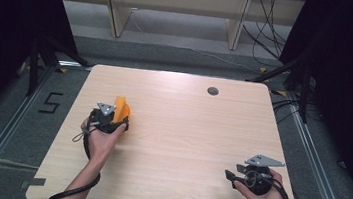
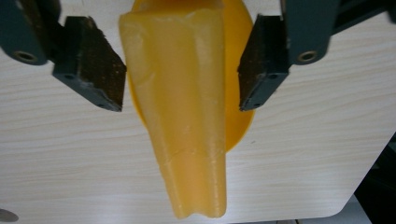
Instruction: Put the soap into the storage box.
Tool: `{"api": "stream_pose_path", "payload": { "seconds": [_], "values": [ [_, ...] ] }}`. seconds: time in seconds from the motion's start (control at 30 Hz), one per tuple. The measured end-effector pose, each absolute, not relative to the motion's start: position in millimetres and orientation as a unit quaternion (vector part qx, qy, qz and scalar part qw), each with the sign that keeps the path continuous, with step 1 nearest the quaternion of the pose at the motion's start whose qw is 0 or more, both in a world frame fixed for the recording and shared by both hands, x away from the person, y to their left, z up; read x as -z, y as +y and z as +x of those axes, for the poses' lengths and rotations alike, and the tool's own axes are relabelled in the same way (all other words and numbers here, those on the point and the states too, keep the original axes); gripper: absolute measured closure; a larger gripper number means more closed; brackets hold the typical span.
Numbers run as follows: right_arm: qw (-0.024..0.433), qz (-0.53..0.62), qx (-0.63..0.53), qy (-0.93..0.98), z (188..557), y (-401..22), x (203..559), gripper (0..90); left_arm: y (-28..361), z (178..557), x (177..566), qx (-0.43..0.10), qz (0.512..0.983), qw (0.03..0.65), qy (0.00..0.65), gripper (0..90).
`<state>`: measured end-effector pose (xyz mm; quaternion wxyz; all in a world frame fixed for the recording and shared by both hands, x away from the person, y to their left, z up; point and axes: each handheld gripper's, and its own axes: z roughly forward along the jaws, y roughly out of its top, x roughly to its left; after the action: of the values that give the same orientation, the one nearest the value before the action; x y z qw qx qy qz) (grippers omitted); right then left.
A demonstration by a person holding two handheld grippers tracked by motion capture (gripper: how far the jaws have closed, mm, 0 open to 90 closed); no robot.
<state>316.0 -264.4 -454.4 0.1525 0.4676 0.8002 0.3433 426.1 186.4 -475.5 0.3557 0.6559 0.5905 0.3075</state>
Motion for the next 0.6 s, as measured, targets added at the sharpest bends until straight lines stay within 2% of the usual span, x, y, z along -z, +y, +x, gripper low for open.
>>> {"api": "stream_pose_path", "payload": {
  "seconds": [0.17,0.27,0.3,0.4,0.43,0.6],
  "values": [
    [0.141,0.475,-0.339,0.8,315.6,-264.0,454.6,49.7,188.2,420.1,470.9,-0.286,0.677,0.355,0.578,22.0],
    [0.151,0.461,-0.345,0.803,317.8,-265.0,456.3,49.4,191.5,416.6,467.0,-0.28,0.689,0.352,0.568,20.0],
    [0.133,0.481,-0.341,0.797,315.1,-263.2,454.2,49.3,193.2,414.6,466.1,-0.274,0.695,0.354,0.562,19.7],
    [0.149,0.459,-0.349,0.804,317.8,-266.4,456.0,49.0,196.9,405.9,464.4,-0.265,0.711,0.352,0.548,18.9],
    [0.132,0.484,-0.339,0.796,315.2,-264.5,453.7,48.8,200.2,402.3,463.0,-0.261,0.72,0.348,0.541,18.9],
    [0.146,0.471,-0.343,0.799,317.7,-266.5,455.1,48.5,210.6,386.8,459.6,-0.255,0.722,0.366,0.53,19.0]
  ]
}}
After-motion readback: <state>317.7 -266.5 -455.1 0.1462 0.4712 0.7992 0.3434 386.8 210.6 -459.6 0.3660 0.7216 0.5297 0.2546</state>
